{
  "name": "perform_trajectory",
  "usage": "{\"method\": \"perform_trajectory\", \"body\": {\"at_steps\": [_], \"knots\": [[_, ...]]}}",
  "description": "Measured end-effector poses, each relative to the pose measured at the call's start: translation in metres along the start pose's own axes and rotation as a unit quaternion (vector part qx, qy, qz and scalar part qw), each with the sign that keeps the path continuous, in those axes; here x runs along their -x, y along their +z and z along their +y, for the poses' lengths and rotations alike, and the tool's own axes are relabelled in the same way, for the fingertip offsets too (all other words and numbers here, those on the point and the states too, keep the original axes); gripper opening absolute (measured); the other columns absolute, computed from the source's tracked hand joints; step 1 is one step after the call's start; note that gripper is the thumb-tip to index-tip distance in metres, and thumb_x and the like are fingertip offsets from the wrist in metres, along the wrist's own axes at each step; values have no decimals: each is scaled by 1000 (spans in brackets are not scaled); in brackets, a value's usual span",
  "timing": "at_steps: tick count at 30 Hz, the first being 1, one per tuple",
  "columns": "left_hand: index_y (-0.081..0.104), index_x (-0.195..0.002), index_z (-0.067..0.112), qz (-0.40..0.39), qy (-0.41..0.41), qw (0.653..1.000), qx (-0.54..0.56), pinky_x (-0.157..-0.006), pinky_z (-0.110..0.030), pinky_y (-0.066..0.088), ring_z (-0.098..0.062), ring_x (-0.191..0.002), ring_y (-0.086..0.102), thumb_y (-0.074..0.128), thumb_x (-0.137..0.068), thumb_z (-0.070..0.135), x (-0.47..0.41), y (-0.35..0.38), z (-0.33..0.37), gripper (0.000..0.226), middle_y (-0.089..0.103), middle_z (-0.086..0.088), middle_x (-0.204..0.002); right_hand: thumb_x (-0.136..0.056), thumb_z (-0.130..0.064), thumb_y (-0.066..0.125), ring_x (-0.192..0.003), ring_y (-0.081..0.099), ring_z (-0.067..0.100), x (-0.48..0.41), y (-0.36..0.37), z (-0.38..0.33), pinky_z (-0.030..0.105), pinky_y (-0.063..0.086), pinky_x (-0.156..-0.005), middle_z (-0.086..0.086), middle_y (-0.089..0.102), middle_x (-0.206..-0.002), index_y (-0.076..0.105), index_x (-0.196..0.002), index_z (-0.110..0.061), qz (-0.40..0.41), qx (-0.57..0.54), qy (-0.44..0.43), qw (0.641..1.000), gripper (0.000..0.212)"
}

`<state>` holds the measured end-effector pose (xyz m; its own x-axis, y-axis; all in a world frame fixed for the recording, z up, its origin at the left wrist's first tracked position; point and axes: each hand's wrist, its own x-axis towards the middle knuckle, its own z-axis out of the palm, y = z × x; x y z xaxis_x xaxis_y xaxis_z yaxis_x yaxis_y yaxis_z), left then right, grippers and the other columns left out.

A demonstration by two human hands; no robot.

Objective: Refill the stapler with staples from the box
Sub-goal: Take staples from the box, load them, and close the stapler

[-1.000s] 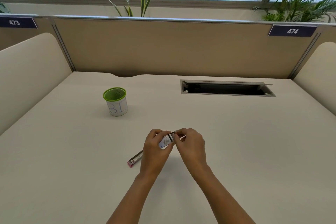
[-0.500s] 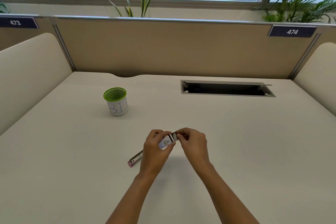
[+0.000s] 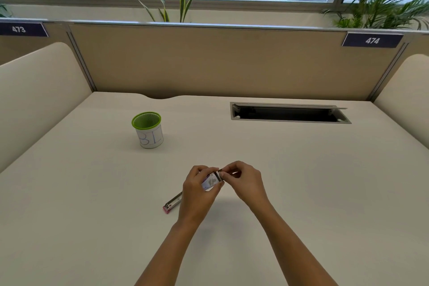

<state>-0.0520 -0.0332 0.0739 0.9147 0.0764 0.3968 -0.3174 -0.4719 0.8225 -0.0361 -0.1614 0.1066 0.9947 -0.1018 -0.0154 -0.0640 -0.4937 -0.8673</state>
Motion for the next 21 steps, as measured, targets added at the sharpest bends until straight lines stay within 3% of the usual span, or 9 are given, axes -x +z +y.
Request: {"method": "perform_trajectory", "body": {"at_steps": [13, 21], "knots": [[66, -103, 17, 7, -35, 999, 20, -70, -2, 45, -5, -87, 57, 78, -72, 17, -2, 3, -2, 33, 57, 2, -96, -88, -16, 63, -80, 65, 5, 2, -4, -2, 0, 44, -59, -1, 72, -91, 67, -97, -17, 45, 6, -56, 997, 10], [66, -103, 20, 10, -36, 999, 32, -72, -3, 45, -5, -87, 58, 77, -72, 16, -2, 2, -4, 34, 57, 3, -96, -89, -11, 58, -78, 61, -4, 3, -12, -7, -1, 44, -67, -9, 68, -86, 70, -97, -18, 58, -31, -72, 995, 15]]}}
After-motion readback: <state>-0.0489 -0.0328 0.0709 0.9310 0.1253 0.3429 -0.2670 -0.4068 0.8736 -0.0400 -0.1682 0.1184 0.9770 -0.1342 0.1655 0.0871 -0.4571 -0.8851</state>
